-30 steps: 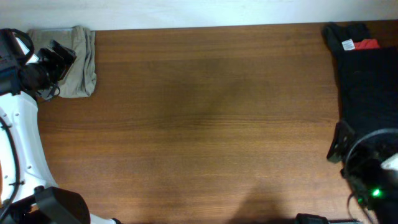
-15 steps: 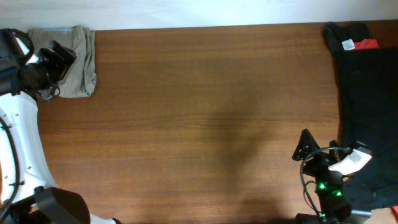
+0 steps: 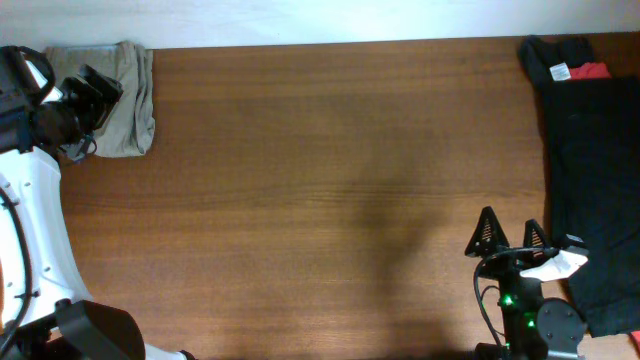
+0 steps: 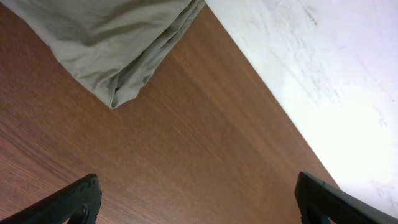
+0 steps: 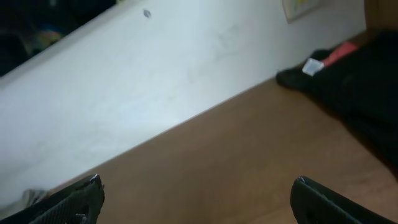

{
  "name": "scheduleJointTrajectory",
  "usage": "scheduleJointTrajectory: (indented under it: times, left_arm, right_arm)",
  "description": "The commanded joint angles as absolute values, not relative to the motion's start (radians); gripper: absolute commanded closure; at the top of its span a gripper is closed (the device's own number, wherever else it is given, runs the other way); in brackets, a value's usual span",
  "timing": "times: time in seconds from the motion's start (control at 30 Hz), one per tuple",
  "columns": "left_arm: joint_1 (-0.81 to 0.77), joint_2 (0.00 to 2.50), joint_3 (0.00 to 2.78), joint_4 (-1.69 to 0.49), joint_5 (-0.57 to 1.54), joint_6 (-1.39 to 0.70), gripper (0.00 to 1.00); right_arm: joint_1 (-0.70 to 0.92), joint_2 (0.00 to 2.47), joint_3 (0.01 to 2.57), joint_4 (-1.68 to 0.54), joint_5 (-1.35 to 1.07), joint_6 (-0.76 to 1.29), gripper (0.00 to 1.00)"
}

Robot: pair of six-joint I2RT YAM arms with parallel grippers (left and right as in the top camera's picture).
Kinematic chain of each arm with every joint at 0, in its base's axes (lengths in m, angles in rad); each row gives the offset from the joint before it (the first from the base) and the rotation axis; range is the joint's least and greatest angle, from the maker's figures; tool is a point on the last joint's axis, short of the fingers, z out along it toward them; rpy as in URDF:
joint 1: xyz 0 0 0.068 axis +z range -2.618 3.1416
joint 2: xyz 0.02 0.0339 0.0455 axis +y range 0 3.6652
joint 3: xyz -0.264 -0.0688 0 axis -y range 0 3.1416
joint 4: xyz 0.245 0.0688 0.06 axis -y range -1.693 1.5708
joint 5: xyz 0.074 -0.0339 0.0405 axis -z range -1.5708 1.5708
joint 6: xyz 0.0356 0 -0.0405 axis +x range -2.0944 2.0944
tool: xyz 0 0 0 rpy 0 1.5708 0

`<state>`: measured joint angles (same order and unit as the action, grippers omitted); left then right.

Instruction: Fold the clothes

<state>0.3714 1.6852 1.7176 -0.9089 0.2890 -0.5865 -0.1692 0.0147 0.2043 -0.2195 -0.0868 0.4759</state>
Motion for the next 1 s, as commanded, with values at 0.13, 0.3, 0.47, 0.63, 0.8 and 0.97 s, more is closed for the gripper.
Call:
scheduleJointTrajectory:
  times: [0.13, 0.3, 0.47, 0.63, 0.8, 0.97]
  left_arm:
    - [0.367, 1.681, 1.732, -0.907, 0.299, -0.578, 0.01]
    - [0.367, 1.681, 1.732, -0.907, 0.299, -0.578, 0.01]
    - [0.367, 1.681, 1.732, -0.907, 0.299, -0.578, 0.01]
    - [0.367, 1.681, 1.732, -0.907, 0.299, -0.578, 0.01]
    - [0.367, 1.681, 1.732, -0.907, 0.299, -0.578, 0.01]
    - [0.367, 1.681, 1.732, -0.907, 0.299, -0.578, 0.01]
  right_arm:
    - [-0.162, 0.003, 0.194, -0.201, 0.002, 0.580, 0.01]
    - [-0.162, 0.003, 0.194, -0.173, 0.016, 0.585, 0.01]
    - [-0.162, 0.003, 0.138, -0.073, 0.001, 0.585, 0.01]
    - [-0.162, 0.003, 0.036, 0.050, -0.007, 0.585, 0.01]
    - [-0.161, 0.003, 0.006, 0.050, -0.006, 0.541, 0.01]
    - [-0.157, 0.003, 0.006, -0.007, -0.005, 0.460, 0.01]
